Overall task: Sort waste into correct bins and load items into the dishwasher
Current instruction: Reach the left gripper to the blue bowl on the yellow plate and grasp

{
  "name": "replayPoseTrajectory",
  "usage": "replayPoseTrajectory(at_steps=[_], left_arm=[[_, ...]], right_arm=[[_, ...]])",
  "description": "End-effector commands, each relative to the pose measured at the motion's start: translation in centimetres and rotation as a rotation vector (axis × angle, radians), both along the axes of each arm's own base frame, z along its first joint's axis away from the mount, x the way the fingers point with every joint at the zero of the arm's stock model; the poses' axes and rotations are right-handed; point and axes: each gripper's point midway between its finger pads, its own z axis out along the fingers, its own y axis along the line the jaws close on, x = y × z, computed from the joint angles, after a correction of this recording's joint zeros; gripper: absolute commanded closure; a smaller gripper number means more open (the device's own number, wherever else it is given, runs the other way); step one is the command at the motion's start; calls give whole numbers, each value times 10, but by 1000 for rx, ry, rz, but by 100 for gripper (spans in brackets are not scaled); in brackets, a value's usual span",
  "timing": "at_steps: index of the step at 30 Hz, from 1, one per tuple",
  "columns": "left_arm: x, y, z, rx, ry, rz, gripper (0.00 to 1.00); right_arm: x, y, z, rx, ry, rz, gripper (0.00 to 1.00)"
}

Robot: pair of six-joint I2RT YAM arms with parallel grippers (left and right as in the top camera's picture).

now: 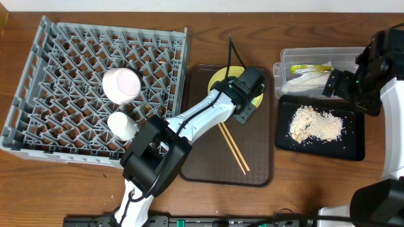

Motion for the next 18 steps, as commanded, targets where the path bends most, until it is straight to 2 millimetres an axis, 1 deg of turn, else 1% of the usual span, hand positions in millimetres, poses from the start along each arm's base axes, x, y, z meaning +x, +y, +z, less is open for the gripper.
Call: replayPoseTrajectory(at_steps=[1, 7, 10, 14, 16, 18], left_arm=[[7, 8, 3, 43, -36, 20, 66], [5, 9, 2, 49, -31, 18, 70], [5, 9, 2, 49, -31, 18, 76], [5, 8, 2, 48, -31, 16, 81], [5, 8, 2, 48, -32, 17, 90], [6, 8, 5, 43, -37, 17, 92]], right_arm=[[0, 1, 8, -1, -24, -8, 5], [0, 1, 8, -1, -23, -8, 5], [0, 1, 8, 0, -23, -9, 5], [-1, 1, 8, 0, -21, -8, 5], [-1, 2, 8, 1, -18, -8, 5], [-2, 2, 8, 1, -16, -8, 5]])
